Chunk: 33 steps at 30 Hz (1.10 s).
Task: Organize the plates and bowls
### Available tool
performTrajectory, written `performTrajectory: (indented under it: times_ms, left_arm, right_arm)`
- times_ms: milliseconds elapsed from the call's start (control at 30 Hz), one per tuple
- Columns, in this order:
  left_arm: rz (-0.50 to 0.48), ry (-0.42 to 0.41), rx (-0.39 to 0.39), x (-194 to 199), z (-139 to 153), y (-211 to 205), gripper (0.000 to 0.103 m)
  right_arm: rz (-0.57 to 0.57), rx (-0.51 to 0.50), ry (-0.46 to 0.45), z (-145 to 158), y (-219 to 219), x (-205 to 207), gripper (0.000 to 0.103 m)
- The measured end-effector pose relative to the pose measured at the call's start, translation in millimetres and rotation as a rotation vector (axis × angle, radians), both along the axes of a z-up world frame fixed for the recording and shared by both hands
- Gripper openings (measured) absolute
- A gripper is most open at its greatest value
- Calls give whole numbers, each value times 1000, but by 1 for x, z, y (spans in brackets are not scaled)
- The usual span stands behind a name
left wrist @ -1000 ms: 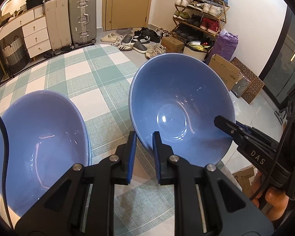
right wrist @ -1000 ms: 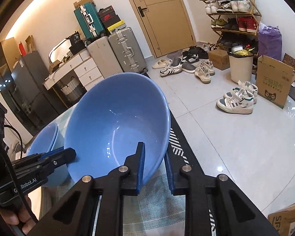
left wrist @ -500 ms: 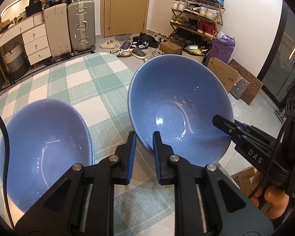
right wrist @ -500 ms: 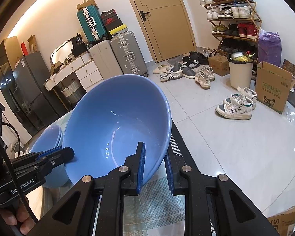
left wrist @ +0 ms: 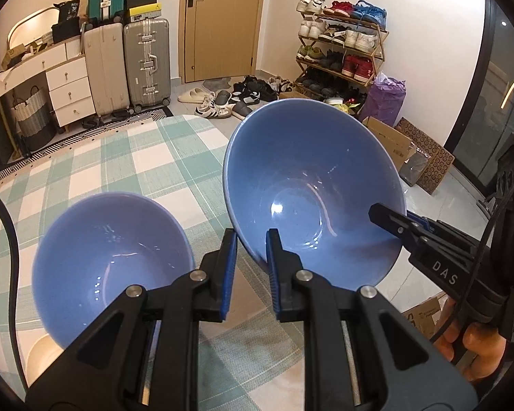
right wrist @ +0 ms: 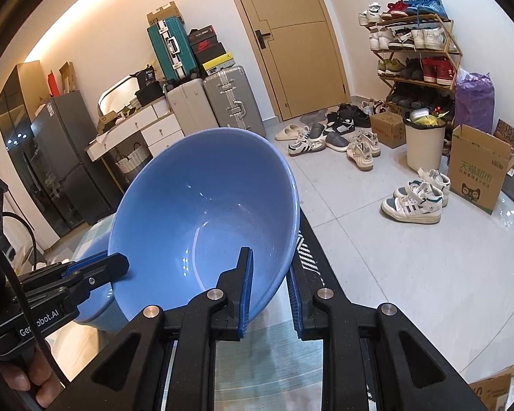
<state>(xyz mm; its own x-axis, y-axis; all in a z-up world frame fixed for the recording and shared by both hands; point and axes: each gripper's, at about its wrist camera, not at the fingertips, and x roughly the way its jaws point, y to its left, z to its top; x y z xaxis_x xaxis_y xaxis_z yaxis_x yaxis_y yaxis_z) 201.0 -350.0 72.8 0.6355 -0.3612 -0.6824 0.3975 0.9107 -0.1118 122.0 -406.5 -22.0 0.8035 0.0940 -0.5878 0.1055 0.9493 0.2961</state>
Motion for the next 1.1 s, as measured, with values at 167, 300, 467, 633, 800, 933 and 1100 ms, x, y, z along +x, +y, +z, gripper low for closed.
performTrajectory:
  times_ms: [167, 300, 467, 633, 800, 933, 1100]
  left_arm:
    - [16, -16, -11, -15, 20, 19, 15]
    - [28, -29, -33, -28, 37, 37, 15]
    - [38, -44, -53, -44, 56, 55, 15]
    - [57, -63, -73, -63, 75, 79, 16]
    - [74, -70, -96, -78, 90, 104, 19]
    - [91, -81, -102, -93, 100, 127, 22]
    - [122, -84, -101, -106, 104, 149, 23]
  right_arm:
    - [29, 27, -2, 14, 13, -5, 20]
    - [49, 21, -18, 30, 26, -10, 20]
    - [69, 10, -17, 50, 44, -14, 21]
    - [92, 5, -15, 65, 62, -16, 21]
    - [126, -1, -17, 79, 85, -19, 22]
    - [148, 2, -21, 86, 102, -21, 22]
    - [169, 0, -12, 84, 128, -15, 23]
